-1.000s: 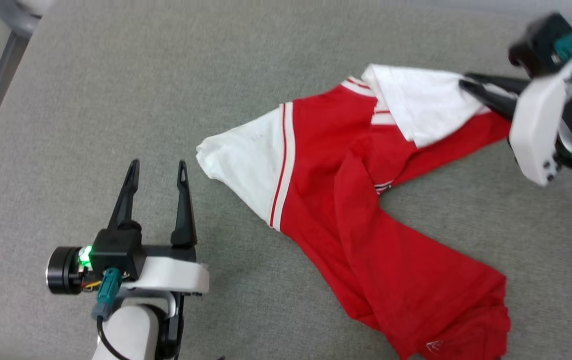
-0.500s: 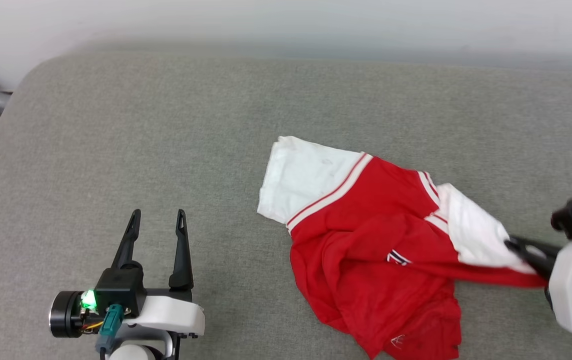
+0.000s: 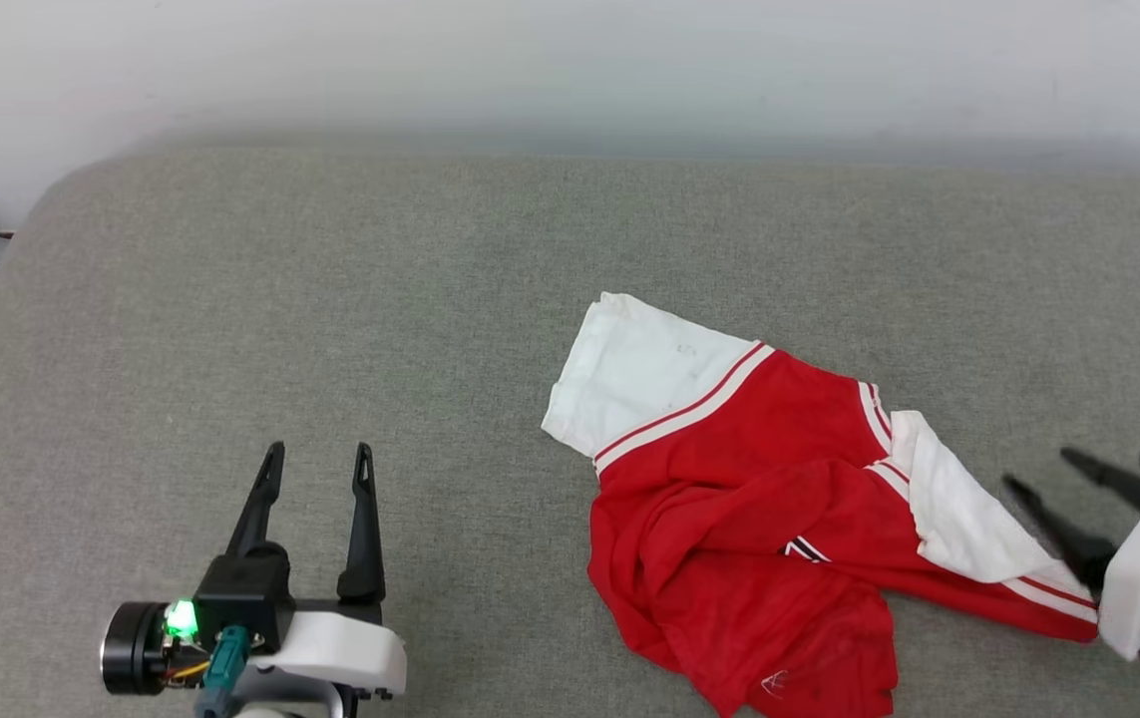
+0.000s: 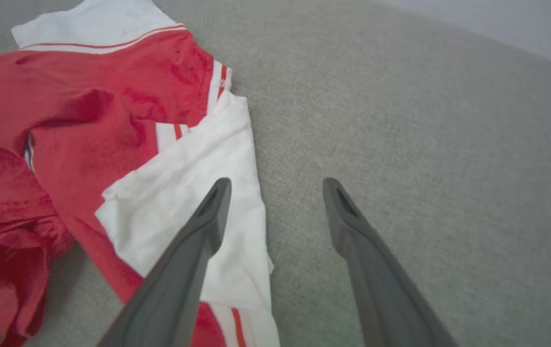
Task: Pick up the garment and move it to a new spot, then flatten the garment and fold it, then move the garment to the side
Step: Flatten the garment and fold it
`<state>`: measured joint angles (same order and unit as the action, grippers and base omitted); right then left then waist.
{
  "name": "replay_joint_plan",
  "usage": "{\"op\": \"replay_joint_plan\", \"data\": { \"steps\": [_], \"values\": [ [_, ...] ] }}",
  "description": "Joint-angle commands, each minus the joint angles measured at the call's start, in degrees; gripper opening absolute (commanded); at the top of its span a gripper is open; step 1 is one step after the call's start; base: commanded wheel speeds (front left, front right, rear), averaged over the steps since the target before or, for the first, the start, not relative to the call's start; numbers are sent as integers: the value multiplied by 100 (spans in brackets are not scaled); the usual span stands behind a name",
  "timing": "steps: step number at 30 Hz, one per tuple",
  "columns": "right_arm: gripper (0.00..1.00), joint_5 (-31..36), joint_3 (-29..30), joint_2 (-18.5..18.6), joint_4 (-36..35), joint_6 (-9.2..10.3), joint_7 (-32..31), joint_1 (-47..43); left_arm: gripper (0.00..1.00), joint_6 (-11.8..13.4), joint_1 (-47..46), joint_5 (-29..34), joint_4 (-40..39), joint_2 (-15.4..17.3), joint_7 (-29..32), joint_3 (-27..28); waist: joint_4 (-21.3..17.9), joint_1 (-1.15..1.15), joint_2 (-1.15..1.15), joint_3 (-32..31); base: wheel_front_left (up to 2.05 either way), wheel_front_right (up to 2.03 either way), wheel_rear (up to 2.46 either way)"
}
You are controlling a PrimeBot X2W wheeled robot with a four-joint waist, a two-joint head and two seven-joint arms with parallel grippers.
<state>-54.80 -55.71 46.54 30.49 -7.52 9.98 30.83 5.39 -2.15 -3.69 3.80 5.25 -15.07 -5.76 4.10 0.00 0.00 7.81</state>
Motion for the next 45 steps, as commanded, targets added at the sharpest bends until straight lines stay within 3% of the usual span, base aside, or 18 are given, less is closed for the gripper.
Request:
{"op": "replay_joint_plan", "data": {
  "steps": [1, 7, 13, 18, 28, 36, 37, 38, 45],
  "values": [
    [100, 97, 177, 65, -111, 6, 108, 97, 100, 17, 118, 30, -40, -11, -14, -22, -3, 0, 0, -37, 0, 0, 0],
    [100, 412, 631, 430, -1193, 6, -267, 93, 100, 9, 206, 59, -85, -10, -14, -2, -7, 0, 0, -92, 0, 0, 0],
    [100, 512, 754, 921, -2530, 6, -1753, -250, 100, -23, 231, 55, -77, -31, -14, 10, -25, 0, 0, -112, 0, 0, 0],
    [100, 737, 842, 1089, -3157, 6, -2789, -452, 100, -32, 134, 76, -85, -55, -14, -22, 18, 0, 0, -30, 0, 0, 0],
    [100, 965, 942, 602, -2700, 7, -3489, -668, 100, -58, -70, 85, -77, -120, -14, -97, 294, 0, 0, 363, 0, 0, 0],
    [100, 1295, 763, 160, -1684, 8, -3028, -515, 100, -52, -196, 66, -31, -143, -14, -97, 459, 0, 0, 556, 0, 0, 0],
    [36, 1326, 759, 146, -1641, 8, -2894, -478, 100, -44, -193, 62, -27, -148, -14, -88, 457, 0, 0, 547, 0, 0, 0],
    [0, 1358, 764, 137, -1615, 9, -2761, -422, 100, -35, -177, 59, -21, -150, -14, -78, 447, 0, 0, 529, 0, 0, 0],
    [0, 1721, 1037, 22, -1608, 7, -1815, 119, 100, -24, -120, 36, 0, -170, -14, -59, 399, 0, 0, 371, 0, 0, 0]
  ]
}}
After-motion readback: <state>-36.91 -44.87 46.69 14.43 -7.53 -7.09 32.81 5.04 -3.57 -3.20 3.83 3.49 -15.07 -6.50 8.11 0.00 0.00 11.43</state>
